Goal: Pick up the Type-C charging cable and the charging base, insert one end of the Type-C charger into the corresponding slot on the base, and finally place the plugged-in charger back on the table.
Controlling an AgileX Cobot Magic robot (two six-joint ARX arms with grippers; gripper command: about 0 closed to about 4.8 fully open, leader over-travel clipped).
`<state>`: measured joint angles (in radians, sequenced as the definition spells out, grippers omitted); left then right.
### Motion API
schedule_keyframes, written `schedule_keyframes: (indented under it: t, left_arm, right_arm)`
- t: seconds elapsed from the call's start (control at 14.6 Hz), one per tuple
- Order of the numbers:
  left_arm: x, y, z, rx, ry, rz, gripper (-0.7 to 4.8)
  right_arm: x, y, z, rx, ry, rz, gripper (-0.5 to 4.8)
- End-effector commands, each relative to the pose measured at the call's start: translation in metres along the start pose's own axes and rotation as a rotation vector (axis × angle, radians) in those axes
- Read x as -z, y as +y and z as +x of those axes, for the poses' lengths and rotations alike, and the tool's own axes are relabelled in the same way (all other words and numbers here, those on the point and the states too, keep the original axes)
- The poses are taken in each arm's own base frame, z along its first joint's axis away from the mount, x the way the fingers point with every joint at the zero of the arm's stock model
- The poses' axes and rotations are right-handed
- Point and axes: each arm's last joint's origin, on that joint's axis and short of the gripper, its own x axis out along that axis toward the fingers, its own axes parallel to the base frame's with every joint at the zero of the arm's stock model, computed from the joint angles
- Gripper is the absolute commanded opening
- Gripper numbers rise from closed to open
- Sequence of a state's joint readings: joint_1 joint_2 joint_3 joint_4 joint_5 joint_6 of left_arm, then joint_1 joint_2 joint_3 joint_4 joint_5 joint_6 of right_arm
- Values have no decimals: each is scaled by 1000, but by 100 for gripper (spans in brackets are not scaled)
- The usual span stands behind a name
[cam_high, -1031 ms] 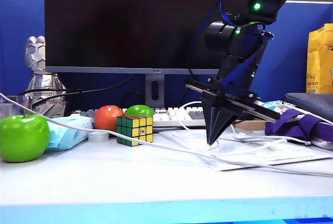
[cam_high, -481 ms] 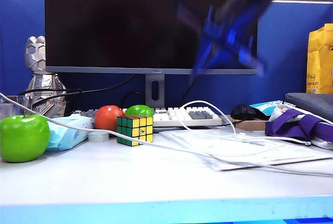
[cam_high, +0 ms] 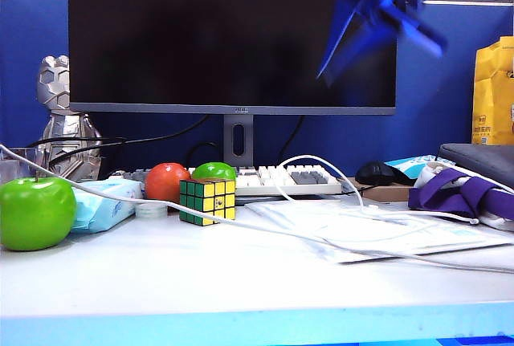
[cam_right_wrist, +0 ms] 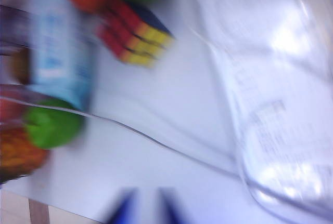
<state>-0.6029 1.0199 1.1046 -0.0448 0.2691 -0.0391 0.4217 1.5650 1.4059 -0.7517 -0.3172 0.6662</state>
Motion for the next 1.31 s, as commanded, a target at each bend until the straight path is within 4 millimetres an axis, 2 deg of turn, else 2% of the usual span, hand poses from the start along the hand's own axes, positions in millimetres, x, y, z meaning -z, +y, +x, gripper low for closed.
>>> schedule_keyframes:
  t: [0.07,0.14,0.21,0.34,0.41,0.48,0.76,1.03,1.17,1.24,1.31]
  left_arm:
    - [-5,-1,-2,6,-33,6,-5]
    - [-5,-1,-2,6,-32,6,-5]
    - [-5,-1,-2,7,-32,6,-5]
    - [-4,-1,-2,7,-25,4,-5]
    - [-5,-1,-3,7,-27,5,-5]
    - [-6,-2,-4,7,-32,6,-5]
    - [-6,-2,-4,10,-30,6,-5]
    - [-6,-2,-4,10,-30,6,-5]
    - [-6,-2,-4,10,-31,5,-5]
    - [-6,-2,-4,10,-32,2,-5]
    - [-6,-2,-4,11,-32,2,-5]
  right_arm:
    - [0,-12,28,77,97,56,387]
    - [0,-16,40,102,125,76,387]
    - [-1,-25,62,136,174,131,378]
    - [0,-33,81,159,229,159,330]
    - [1,-37,90,171,249,117,323]
    - [0,-40,96,164,263,-64,324]
    - [-3,-41,96,192,244,-516,324]
    - [-3,-43,96,177,329,-1246,324]
    - [-4,-43,97,144,348,-1463,324]
    - [-4,-44,100,106,377,-1685,324]
    - [-4,-45,103,99,378,-1729,324]
